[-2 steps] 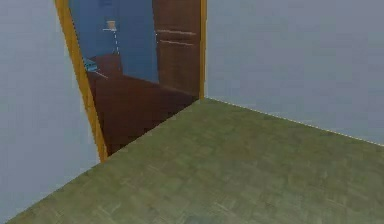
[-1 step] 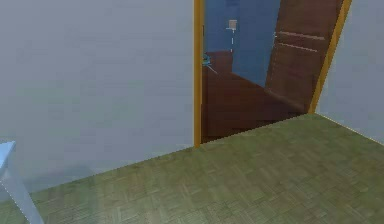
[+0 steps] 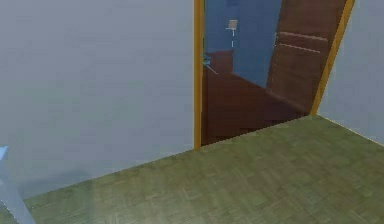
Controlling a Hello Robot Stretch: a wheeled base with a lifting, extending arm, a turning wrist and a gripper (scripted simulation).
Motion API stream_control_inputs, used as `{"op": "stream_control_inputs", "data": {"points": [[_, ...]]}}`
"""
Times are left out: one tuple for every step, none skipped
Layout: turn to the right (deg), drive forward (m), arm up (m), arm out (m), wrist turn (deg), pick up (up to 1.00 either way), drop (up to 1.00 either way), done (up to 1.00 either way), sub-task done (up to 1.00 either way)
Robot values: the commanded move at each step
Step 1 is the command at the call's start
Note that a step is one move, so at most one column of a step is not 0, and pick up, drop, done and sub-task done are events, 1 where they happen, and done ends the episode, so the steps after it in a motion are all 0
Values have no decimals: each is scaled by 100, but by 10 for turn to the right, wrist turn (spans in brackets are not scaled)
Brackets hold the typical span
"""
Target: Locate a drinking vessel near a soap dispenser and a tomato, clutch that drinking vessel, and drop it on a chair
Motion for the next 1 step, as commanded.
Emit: {"op": "stream_control_inputs", "data": {"points": [[240, 0, 0, 0, 0, 0, 0, 0, 0]]}}
